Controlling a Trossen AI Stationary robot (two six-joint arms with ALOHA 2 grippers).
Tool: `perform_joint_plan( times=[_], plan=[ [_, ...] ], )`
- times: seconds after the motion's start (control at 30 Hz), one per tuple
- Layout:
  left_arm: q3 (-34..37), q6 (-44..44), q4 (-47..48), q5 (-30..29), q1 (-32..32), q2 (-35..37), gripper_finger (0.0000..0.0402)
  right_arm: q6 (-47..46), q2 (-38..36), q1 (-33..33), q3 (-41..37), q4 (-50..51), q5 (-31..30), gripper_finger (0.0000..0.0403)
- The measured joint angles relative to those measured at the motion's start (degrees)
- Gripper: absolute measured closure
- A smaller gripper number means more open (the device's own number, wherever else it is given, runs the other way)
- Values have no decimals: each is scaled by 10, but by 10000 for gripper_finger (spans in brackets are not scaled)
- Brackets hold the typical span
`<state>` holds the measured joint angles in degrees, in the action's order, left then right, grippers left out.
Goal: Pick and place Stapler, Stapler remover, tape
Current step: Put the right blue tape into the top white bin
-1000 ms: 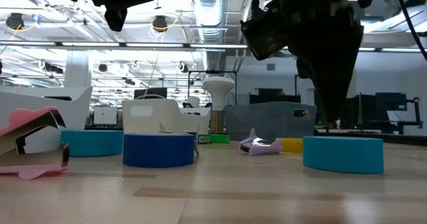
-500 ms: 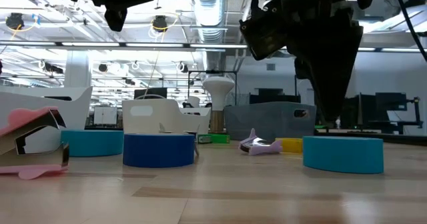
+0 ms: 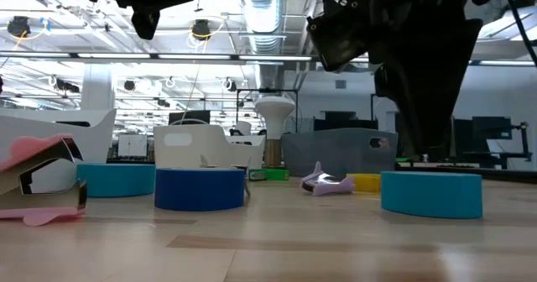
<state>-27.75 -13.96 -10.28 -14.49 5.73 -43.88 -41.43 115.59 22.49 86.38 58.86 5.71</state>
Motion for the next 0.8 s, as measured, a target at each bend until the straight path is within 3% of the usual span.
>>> perform_joint_plan(
  times=[0.4,0.5,0.7,0.8],
  plan=[
    [0,0,0,0,0,0,394,-17,1,0,-87,-86,5,217],
    [0,0,0,0,0,0,394,-17,1,0,-89,-86,-4,253],
    [0,0,0,0,0,0,394,-15,0,0,-89,-86,-19,373],
    [0,0,0,0,0,0,394,-6,0,0,-88,-85,-18,378]
  ],
)
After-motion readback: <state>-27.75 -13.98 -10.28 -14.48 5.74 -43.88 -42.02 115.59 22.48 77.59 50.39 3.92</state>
